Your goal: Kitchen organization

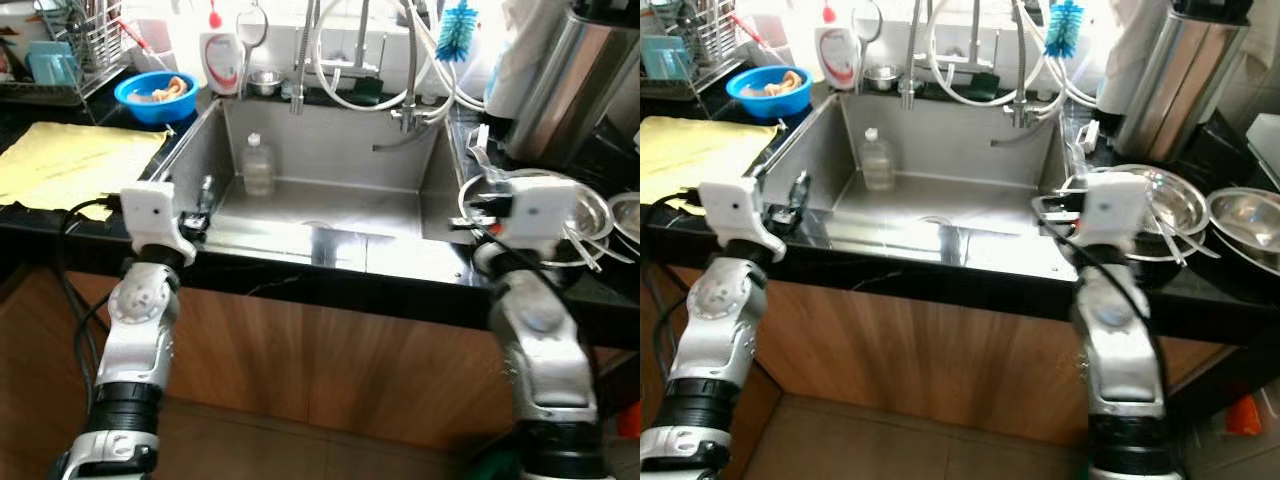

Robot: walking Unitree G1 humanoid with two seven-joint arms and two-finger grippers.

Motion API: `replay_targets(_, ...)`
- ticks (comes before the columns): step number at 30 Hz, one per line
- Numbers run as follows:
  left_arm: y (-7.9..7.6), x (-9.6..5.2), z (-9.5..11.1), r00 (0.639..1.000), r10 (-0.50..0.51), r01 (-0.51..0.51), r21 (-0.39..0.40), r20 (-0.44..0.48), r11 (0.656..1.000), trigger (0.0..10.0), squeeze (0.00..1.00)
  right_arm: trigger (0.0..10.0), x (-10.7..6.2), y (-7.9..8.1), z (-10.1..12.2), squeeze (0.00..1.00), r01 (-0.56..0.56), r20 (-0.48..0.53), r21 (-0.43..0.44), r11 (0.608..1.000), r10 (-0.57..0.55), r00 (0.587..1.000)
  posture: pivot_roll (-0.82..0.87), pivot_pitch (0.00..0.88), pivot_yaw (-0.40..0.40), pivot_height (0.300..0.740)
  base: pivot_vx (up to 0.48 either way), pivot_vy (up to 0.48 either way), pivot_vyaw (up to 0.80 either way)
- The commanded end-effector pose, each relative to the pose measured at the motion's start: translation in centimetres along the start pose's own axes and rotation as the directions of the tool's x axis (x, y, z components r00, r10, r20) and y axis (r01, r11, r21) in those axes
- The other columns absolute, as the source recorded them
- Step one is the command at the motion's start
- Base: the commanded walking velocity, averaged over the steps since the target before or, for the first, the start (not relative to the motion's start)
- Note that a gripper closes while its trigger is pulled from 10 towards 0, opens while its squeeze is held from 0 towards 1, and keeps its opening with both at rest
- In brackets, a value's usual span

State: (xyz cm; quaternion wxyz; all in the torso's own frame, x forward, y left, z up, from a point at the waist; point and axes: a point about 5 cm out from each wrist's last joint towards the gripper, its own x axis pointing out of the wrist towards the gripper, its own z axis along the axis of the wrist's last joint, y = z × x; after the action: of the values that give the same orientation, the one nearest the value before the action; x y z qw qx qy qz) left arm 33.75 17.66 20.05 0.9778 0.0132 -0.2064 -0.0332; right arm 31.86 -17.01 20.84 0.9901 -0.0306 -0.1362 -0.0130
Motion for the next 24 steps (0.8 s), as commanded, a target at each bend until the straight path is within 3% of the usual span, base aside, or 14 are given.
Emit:
replay_targets(1, -0.6, -0.1, -0.3, 1.000, 0.006, -0.007, -0.015, -0.011, 1.000, 10.0, 0.00, 10.0, 0.4, -0.3, 0.2, 0.00, 0.006, 0.012, 0.018, 1.000, -0.006, 1.000, 0.05, 0.000, -0.029, 0.740, 0.000, 0.000, 0.00)
replay_targets(3, -0.9, -0.2, -0.4, 1.000, -0.007, 0.006, -0.014, -0.015, 1.000, 10.0, 0.00, 10.0, 0.6, -0.1, 0.3, 0.00, -0.016, 0.014, 0.027, 1.000, 0.015, 1.000, 0.04, 0.000, -0.031, 0.740, 0.000, 0.000, 0.00)
replay_targets(6, -1.4, -0.3, -1.0, 0.999, -0.023, 0.022, -0.030, -0.029, 0.999, 10.0, 0.00, 10.0, 2.1, 0.9, 0.4, 0.00, -0.162, -0.002, -0.004, 0.987, 0.162, 0.987, 0.01, 0.000, -0.031, 0.740, 0.000, 0.000, 0.00)
replay_targets(12, -1.3, 0.2, -0.9, 1.000, -0.012, 0.011, -0.031, -0.029, 0.999, 10.0, 0.00, 10.0, 3.3, 1.2, 0.3, 0.00, -0.241, -0.028, 0.002, 0.971, 0.241, 0.970, 0.00, 0.000, -0.033, 0.740, 0.000, 0.000, 0.00)
replay_targets(15, -1.4, 0.3, -0.8, 1.000, -0.011, 0.011, -0.031, -0.023, 0.999, 10.0, 0.00, 10.0, 3.9, 1.5, -1.1, 0.00, -0.310, -0.111, 0.063, 0.949, 0.315, 0.942, 0.01, 0.000, -0.036, 0.740, 0.000, 0.000, 0.00)
replay_targets(24, -1.4, -0.4, -0.9, 1.000, -0.017, 0.017, -0.033, -0.022, 0.999, 10.0, 0.00, 10.0, 4.4, 1.3, -3.4, 0.00, -0.333, -0.196, 0.078, 0.940, 0.342, 0.919, 0.03, 0.000, -0.041, 0.740, 0.000, 0.000, 0.00)
